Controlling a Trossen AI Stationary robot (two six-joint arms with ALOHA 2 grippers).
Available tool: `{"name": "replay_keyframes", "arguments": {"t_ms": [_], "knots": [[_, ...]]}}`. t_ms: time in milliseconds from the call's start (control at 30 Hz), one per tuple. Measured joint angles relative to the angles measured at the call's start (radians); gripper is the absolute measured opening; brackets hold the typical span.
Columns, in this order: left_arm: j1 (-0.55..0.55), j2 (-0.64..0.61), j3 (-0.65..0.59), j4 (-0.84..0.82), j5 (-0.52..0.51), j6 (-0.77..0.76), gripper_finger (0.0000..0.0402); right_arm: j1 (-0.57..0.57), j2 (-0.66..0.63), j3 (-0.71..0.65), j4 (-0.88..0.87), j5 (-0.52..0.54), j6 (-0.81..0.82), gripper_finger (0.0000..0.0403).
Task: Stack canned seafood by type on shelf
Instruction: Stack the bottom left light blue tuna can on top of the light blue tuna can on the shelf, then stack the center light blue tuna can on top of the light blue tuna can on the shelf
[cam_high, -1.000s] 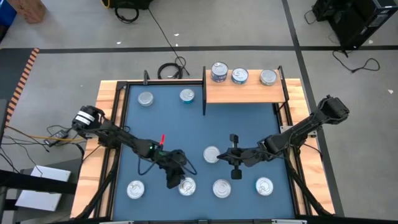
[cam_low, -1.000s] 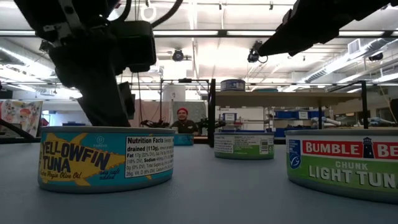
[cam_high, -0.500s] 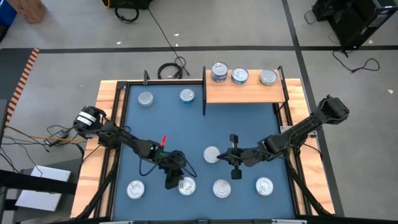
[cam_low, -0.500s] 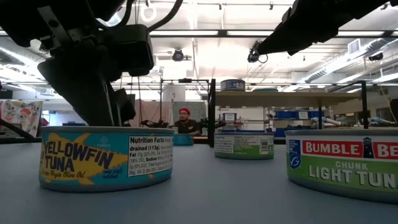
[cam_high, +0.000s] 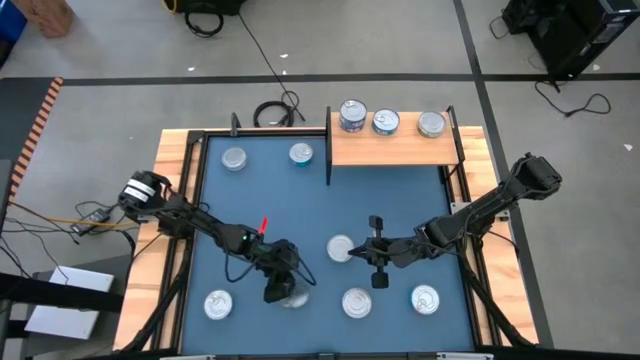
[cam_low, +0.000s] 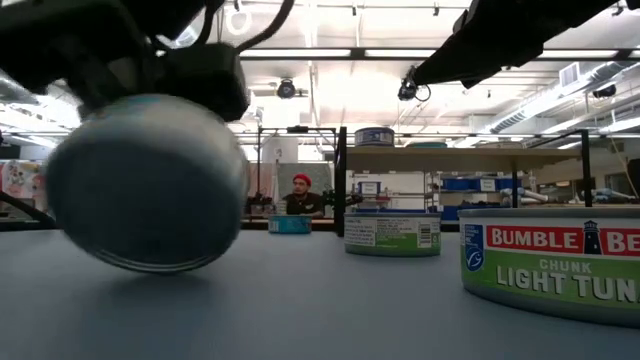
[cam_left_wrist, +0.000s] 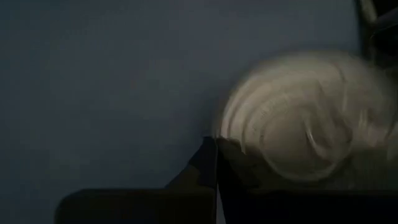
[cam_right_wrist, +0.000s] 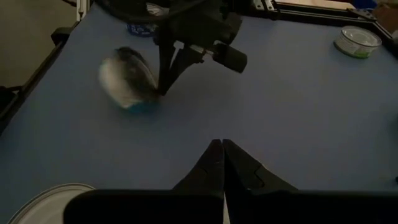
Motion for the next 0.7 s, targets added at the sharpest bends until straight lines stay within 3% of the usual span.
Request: {"name": "replay_keyframes", "arguments": {"t_ms": [367,700], "knots": [[0.032,-0.019,-0.001,-0.009,-0.026,0.052,0.0001,0.0,0.0,0.0,0.0,0.0,0.0,0.0007],[0.019,-0.206,-0.005,-0.091,-0.235,0.132,0.0001,0.0,0.0,0.0,0.009,0.014,0.011,0.0031]]}}
